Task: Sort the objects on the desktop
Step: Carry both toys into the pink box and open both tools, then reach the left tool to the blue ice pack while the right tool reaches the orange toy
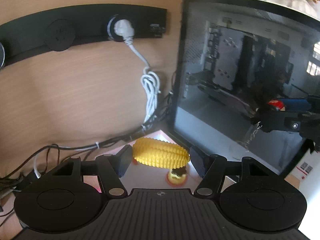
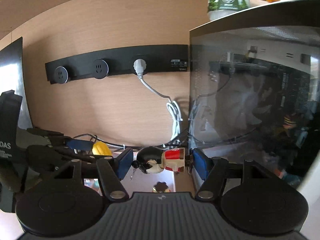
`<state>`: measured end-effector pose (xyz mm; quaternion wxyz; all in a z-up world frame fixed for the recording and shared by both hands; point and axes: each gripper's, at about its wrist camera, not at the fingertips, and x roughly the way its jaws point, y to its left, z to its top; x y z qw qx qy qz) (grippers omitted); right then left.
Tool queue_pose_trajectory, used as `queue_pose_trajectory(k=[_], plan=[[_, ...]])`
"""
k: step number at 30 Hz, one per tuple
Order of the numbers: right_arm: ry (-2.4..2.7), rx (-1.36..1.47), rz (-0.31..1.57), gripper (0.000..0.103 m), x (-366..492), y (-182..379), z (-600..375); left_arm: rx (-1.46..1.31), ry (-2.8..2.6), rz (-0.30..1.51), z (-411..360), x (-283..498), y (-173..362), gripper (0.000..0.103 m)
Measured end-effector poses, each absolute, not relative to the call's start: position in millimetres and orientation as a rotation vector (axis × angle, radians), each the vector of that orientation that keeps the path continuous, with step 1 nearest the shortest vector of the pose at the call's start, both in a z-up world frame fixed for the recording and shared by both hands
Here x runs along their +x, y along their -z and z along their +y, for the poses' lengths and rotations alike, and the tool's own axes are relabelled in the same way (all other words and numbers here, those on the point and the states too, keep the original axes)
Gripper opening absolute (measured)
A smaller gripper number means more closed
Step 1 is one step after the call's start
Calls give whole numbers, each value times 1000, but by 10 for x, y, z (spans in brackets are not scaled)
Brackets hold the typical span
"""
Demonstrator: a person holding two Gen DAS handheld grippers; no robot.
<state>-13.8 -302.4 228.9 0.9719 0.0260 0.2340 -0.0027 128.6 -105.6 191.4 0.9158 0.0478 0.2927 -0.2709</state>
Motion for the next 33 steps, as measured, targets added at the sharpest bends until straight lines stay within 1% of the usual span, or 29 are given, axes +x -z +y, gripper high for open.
queue_pose_trajectory(k=[3, 4, 5, 6, 9, 14, 17, 19, 23, 25, 26, 27, 28, 29, 31, 33], plan=[[-23, 77, 488, 65, 128, -2291, -2977, 88, 533, 622, -998, 1404, -1822, 70], [-31, 85, 498, 65, 219, -2275, -2963, 89, 530, 640, -981, 1443, -1762, 79], [-33, 90, 509, 65, 317, -2255, -2945, 87, 530, 663, -957, 1479, -1682, 91], [-35, 95, 529, 65, 437, -2214, -2922, 80, 531, 680, -919, 1497, -1608, 94], [-25, 116, 566, 70, 635, -2110, -2883, 33, 519, 715, -710, 1437, -1466, 95], [-28, 86, 547, 71, 615, -2058, -2824, 15, 402, 747, -201, 1037, -1264, 97], [-38, 31, 570, 71, 584, -1978, -2753, -20, 285, 809, 141, 755, -1093, 97], [-55, 3, 594, 73, 584, -1911, -2686, -69, 189, 858, 383, 586, -990, 97], [-168, -52, 663, 73, 615, -1604, -2334, -169, 1, 910, 760, 287, -864, 97], [-245, -120, 687, 73, 632, -1407, -2034, -197, -50, 915, 869, 165, -900, 97], [-295, -165, 697, 72, 637, -1300, -1859, -203, -67, 910, 890, 90, -928, 98], [-333, -201, 701, 66, 640, -1221, -1730, -204, -83, 904, 901, 24, -957, 98], [-374, -247, 701, 56, 645, -1116, -1564, -202, -97, 898, 908, -34, -983, 100], [-401, -281, 706, 51, 673, -1034, -1438, -199, -111, 892, 892, -83, -1008, 100], [-421, -310, 719, 37, 738, -858, -1222, -197, -141, 888, 913, -218, -1048, 100], [-395, -322, 723, 28, 816, -740, -1077, -203, -173, 896, 943, -337, -1037, 100]])
